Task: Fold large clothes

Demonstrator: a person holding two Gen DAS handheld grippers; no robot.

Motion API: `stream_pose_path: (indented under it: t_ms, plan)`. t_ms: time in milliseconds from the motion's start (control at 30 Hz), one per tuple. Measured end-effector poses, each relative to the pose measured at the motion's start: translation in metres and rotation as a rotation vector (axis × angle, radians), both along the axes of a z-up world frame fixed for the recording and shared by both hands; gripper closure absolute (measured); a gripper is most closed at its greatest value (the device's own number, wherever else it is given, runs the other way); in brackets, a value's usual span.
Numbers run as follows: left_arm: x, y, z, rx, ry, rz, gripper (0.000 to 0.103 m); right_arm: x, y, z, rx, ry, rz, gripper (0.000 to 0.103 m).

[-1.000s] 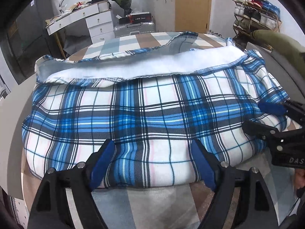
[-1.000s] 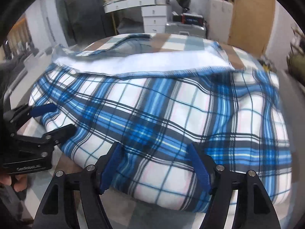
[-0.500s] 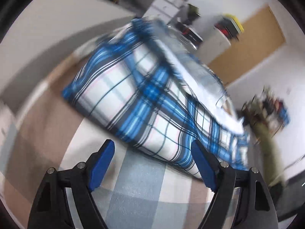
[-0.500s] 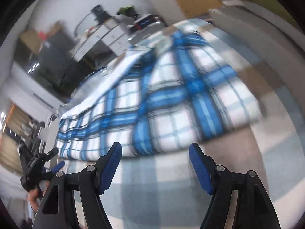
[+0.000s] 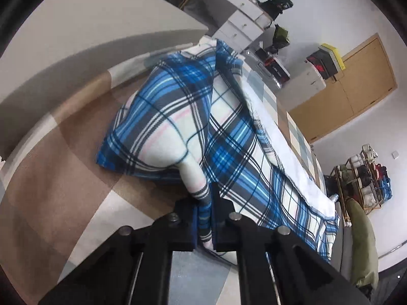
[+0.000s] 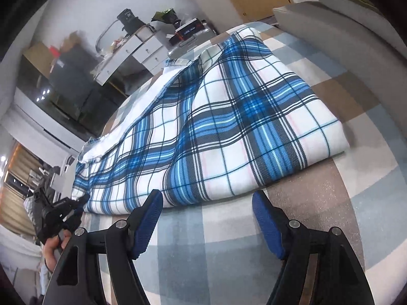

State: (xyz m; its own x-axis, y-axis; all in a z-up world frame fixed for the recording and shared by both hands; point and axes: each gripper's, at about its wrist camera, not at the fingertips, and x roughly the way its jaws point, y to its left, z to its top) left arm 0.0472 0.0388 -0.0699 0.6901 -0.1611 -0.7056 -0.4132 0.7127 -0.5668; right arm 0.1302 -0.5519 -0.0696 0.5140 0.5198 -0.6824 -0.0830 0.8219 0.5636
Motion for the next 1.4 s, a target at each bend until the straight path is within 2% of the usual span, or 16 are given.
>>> stream_pose_path:
  t_ms: [200, 267, 467, 533, 567, 633, 667, 733, 767, 833, 867, 1000, 1167, 1333, 1367, 1400]
  plan:
    - [-0.024, 0.003, 0.013, 0.057, -0.044, -0.017, 0.103, 0.002, -0.011, 0.002, -0.008, -0.004, -0.04, 0.03]
    - [-0.026, 0.006, 0.013, 0.053, -0.047, -0.029, 0.103, 0.004, -0.017, -0.001, 0.016, 0.017, -0.057, 0.029]
    - [-0.01, 0.01, -0.001, 0.022, 0.016, -0.046, 0.1, 0.02, -0.012, -0.003, 0.055, 0.014, -0.106, 0.031]
    - [-0.007, 0.011, -0.002, 0.031, 0.046, -0.024, 0.076, 0.026, -0.01, -0.002, 0.043, 0.016, -0.145, 0.046]
    - [-0.008, 0.012, -0.001, 0.033, 0.029, -0.017, 0.07, 0.029, -0.01, -0.003, 0.038, 0.022, -0.162, 0.05]
    - [-0.007, 0.014, 0.004, 0.058, 0.018, 0.01, 0.05, 0.036, -0.011, -0.006, 0.05, 0.031, -0.193, 0.059]
    - [-0.005, 0.016, 0.005, 0.068, 0.014, 0.023, 0.049, 0.039, -0.012, -0.007, 0.052, 0.032, -0.208, 0.062]
    - [0.0, 0.02, 0.003, 0.06, -0.001, 0.036, 0.049, 0.045, -0.01, -0.01, 0.02, 0.034, -0.23, 0.092]
    - [0.002, 0.022, 0.001, 0.042, -0.015, 0.057, 0.052, 0.047, -0.01, -0.012, 0.029, 0.032, -0.231, 0.096]
    - [0.007, 0.019, -0.003, 0.043, -0.014, 0.063, 0.102, 0.047, -0.01, -0.013, 0.031, 0.019, -0.237, 0.099]
    - [0.011, 0.015, -0.006, 0.05, 0.001, 0.028, 0.102, 0.046, -0.01, -0.011, 0.019, 0.009, -0.236, 0.1]
    - [-0.006, 0.008, -0.001, 0.103, -0.021, 0.032, 0.103, 0.035, -0.015, -0.006, -0.003, 0.0, -0.232, 0.101]
    - [-0.045, 0.005, 0.007, 0.084, -0.026, 0.026, 0.103, 0.006, -0.029, 0.0, -0.037, -0.018, -0.226, 0.102]
    - [-0.062, 0.001, 0.006, 0.039, -0.012, 0.002, 0.103, -0.016, -0.046, -0.004, -0.026, 0.021, -0.216, 0.101]
    - [-0.059, -0.001, 0.006, 0.055, 0.002, -0.019, 0.102, -0.017, -0.047, -0.005, -0.035, 0.029, -0.205, 0.099]
    - [-0.057, -0.003, 0.006, 0.086, 0.027, -0.04, 0.093, -0.016, -0.048, -0.005, -0.035, 0.037, -0.201, 0.093]
